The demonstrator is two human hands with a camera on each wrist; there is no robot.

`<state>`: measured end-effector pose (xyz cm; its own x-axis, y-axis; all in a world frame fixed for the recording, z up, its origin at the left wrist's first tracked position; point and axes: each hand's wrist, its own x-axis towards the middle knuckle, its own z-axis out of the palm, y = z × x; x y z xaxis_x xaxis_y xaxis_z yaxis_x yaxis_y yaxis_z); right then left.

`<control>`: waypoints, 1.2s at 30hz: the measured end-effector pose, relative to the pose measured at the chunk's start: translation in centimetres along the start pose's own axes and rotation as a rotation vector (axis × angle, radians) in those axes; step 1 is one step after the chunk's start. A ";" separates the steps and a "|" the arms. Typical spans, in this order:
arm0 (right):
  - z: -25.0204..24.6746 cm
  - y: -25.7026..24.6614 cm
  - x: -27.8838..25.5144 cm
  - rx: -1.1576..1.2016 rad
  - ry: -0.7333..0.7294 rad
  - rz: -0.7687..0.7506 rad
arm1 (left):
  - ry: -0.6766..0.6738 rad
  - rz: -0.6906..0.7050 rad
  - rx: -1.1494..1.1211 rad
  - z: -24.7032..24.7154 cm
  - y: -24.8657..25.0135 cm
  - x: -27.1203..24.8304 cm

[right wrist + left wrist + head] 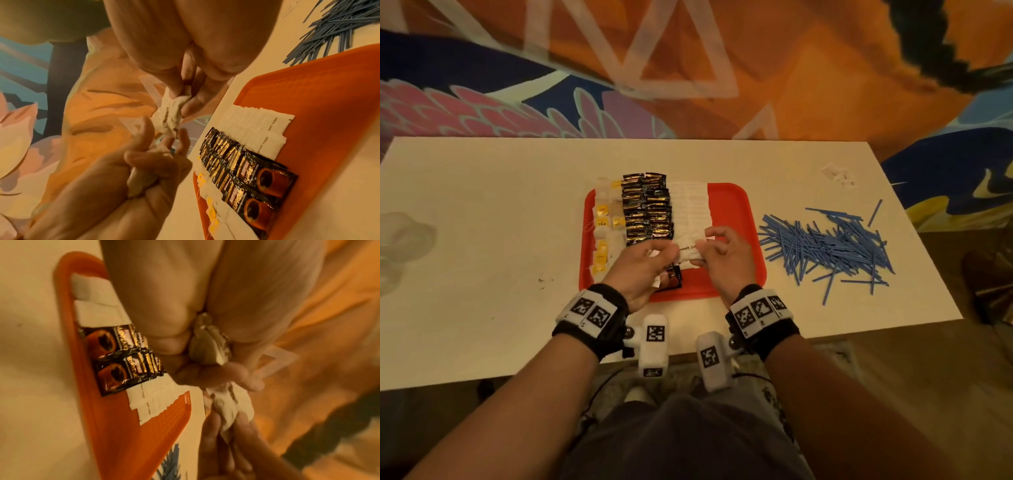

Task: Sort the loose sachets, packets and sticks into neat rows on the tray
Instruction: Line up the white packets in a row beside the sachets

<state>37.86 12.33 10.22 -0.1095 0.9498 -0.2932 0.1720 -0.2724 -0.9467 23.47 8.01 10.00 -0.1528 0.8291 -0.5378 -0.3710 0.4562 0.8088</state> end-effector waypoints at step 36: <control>-5.8 9.4 6.6 -0.258 -0.112 0.264 | 0.449 0.027 0.126 1.8 -6.2 2.1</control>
<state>44.41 16.94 0.18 -0.1319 0.8256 -0.5486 0.4475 -0.4443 -0.7761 27.09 7.51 4.32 -0.5527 0.6321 -0.5431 -0.2518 0.4946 0.8319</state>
